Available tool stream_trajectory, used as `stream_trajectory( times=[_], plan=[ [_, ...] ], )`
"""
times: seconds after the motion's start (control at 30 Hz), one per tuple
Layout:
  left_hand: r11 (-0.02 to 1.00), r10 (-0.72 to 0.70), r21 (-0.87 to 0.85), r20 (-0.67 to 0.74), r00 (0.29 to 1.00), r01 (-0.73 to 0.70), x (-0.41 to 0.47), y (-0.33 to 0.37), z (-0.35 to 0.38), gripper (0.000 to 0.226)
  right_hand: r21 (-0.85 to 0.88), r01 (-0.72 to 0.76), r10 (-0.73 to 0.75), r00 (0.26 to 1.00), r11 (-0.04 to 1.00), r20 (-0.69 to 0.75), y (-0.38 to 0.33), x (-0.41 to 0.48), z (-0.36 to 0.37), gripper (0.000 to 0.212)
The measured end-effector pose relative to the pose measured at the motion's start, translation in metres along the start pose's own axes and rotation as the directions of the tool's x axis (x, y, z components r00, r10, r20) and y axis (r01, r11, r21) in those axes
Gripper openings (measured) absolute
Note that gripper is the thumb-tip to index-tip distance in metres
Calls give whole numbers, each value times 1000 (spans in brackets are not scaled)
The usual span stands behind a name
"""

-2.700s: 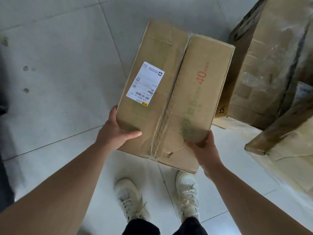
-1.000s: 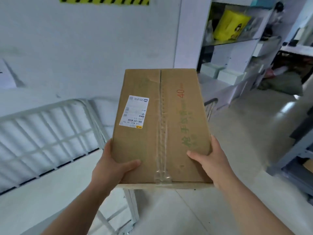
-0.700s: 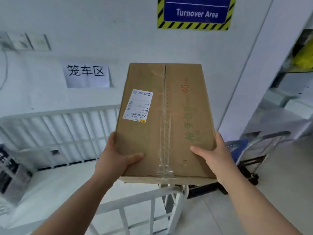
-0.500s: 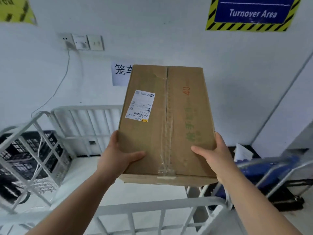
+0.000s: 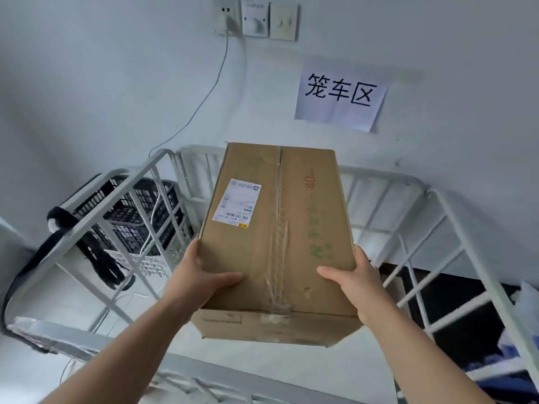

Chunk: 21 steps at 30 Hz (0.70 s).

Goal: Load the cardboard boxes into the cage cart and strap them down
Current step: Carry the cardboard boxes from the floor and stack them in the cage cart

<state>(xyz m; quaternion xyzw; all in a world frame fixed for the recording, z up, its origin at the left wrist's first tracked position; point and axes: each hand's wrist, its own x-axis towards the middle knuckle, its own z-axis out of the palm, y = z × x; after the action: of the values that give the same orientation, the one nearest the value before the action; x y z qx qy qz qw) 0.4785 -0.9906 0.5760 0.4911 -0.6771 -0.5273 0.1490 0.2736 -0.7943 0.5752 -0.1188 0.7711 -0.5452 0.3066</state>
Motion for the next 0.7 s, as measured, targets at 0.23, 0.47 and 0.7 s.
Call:
stream_trajectory(
  times=[0.23,0.47,0.7],
  plan=[
    [979,-203,16,-52,978,204,98,-48,-7,138,-72,-111,120,985,991,123,23,109,73,61],
    [946,-324,-4,-35,946,324,189,-110,-19,112,-148,-215,239,956,965,170,63,194,157,58],
    [926,-377,29,38,925,376,293,-183,-44,110,-194,-296,323,938,935,127,117,258,250,62]
  ],
)
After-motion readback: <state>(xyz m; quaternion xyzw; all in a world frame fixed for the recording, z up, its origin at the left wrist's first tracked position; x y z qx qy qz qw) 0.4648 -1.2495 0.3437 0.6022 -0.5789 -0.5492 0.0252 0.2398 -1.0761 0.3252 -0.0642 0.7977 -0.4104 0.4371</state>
